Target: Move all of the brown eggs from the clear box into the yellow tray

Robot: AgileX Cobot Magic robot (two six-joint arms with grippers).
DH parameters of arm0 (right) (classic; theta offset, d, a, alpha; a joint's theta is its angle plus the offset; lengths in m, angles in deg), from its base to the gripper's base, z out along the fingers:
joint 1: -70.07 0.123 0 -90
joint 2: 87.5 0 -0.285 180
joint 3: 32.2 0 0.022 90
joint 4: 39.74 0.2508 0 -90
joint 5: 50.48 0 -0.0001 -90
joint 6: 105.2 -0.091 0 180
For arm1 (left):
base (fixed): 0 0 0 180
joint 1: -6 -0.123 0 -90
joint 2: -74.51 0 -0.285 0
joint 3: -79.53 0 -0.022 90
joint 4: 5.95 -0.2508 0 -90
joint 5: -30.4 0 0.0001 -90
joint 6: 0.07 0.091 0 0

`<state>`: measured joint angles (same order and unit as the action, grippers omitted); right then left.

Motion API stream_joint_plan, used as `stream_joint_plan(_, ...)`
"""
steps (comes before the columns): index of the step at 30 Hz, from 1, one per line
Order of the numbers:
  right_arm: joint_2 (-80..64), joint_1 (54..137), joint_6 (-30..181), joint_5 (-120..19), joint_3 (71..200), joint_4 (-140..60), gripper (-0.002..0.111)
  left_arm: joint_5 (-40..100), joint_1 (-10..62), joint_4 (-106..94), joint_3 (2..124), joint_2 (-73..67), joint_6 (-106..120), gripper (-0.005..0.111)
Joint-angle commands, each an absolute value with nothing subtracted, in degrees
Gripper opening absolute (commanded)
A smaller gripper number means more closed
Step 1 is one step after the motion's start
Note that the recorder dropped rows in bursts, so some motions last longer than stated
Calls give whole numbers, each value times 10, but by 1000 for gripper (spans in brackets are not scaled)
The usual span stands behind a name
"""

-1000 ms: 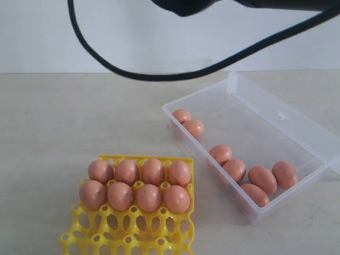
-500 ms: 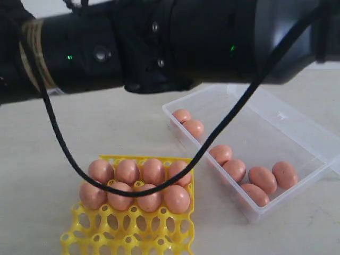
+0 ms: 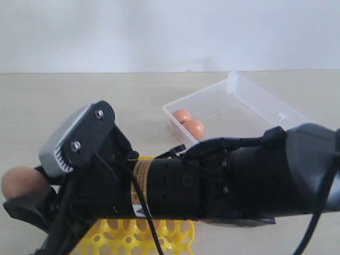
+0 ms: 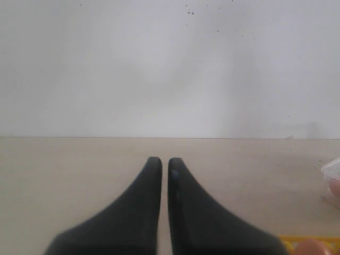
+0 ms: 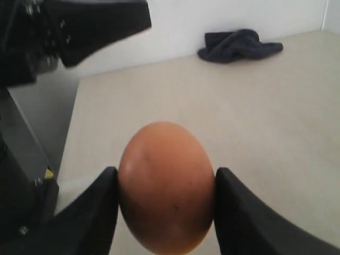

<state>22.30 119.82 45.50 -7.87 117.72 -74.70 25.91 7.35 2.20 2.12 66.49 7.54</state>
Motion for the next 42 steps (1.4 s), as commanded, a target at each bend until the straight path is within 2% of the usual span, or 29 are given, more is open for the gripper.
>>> stream_joint_plan(1, 220, 1199, 464, -116, 1152, -735, 0, 260, 73, 24, 23, 667, 72, 4)
stream_joint_plan(11, 279, 1199, 434, -153, 1153, -631, 0, 260, 73, 24, 23, 667, 72, 4)
stream_joint_plan(24, 318, 1199, 421, -136, 1153, -645, 1, 262, 73, 24, 23, 667, 72, 4)
stream_joint_plan(31, 318, 1199, 465, -157, 1153, -649, 38, 262, 73, 24, 23, 667, 72, 4)
stream_joint_plan(39, 318, 1199, 465, -165, 1153, -656, 43, 261, 73, 24, 23, 667, 72, 4)
stream_joint_plan(42, 318, 1199, 465, -166, 1153, -660, 57, 261, 73, 24, 23, 667, 72, 4)
